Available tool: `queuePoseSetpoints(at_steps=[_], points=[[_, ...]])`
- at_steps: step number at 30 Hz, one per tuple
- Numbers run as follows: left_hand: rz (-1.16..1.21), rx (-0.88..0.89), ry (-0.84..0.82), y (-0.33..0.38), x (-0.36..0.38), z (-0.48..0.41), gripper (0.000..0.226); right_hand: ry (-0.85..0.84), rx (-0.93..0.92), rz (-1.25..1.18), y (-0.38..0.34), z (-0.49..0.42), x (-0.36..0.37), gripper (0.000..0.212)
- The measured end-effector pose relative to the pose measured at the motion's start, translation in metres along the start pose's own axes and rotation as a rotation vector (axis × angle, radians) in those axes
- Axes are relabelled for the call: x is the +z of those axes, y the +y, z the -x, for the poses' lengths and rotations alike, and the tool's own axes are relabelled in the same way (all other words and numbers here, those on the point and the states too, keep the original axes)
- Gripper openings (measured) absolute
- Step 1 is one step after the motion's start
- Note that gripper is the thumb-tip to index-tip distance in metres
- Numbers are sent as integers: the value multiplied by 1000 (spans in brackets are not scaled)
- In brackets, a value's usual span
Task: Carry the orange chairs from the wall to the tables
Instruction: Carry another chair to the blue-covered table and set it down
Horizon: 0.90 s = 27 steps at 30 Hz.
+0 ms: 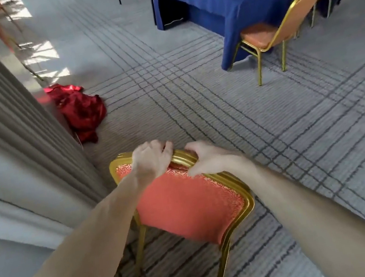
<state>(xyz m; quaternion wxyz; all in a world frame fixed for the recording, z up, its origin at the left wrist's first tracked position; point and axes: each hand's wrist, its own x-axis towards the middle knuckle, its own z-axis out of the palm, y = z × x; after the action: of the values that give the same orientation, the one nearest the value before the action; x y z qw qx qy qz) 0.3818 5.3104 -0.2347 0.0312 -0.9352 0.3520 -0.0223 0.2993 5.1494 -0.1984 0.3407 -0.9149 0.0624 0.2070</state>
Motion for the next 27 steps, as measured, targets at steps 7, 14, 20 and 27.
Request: queuePoseSetpoints(at_steps=[7, 14, 20, 27], points=[[268, 125, 158, -7, -7, -73, 46, 463, 50, 19, -5, -48, -8, 30], [491, -10, -10, -9, -5, -182, 43, 690, 52, 272, 33, -124, -64, 37], [435, 137, -42, -9, 3, -298, 47, 712, 178, 337, 60, -194, -135, 38], [440, 217, -74, -8, 11, -400, 53, 490, 242, 384, 91, -260, -208, 23]])
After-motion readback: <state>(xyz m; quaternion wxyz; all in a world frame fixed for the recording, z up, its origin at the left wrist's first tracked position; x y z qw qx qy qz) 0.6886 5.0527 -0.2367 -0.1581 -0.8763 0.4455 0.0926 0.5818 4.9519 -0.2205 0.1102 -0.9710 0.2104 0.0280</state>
